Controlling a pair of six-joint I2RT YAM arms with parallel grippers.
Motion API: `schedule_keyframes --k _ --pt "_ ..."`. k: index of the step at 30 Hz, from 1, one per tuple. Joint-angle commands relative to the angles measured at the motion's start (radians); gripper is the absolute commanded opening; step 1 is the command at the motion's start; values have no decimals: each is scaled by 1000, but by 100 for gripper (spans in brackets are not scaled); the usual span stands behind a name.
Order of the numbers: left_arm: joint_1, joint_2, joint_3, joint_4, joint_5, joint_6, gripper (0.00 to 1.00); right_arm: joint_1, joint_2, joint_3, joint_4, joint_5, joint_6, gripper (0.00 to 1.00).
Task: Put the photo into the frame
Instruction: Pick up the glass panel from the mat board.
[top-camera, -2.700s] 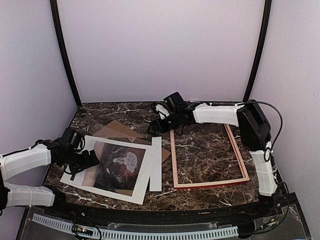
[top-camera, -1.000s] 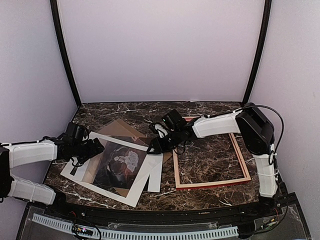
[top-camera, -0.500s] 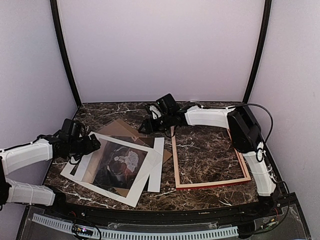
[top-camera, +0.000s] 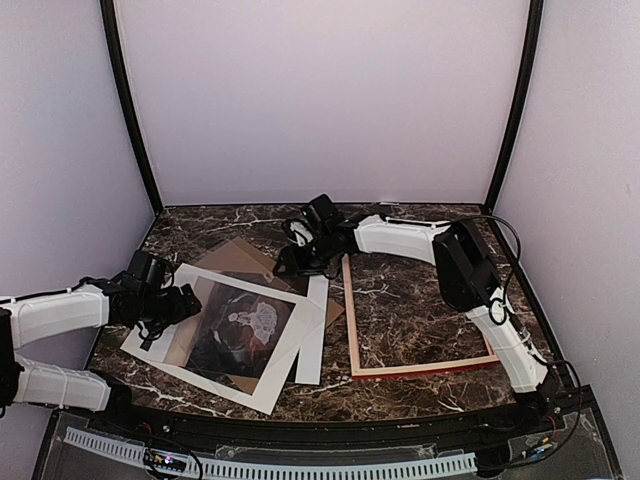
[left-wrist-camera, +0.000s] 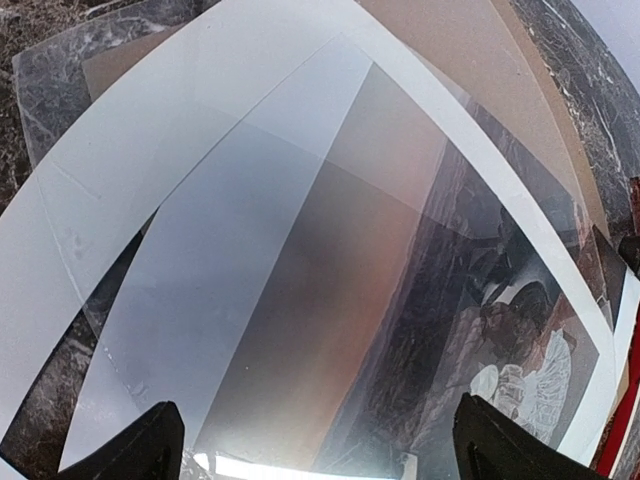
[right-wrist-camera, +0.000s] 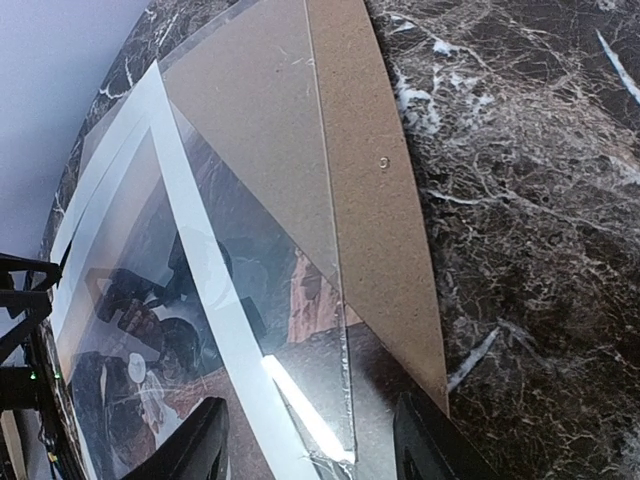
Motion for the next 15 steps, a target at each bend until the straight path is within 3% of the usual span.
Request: schedule_keyframes --k 1,8,15 --pt "4 0 -39 -12 23 -27 97 15 24 26 -30 -28 -5 56" --pt "5 24 -80 56 72 -59 95 23 6 -31 -22 -21 8 54" --pt "5 33 -104 83 135 -103 93 29 -77 -195 30 12 28 52"
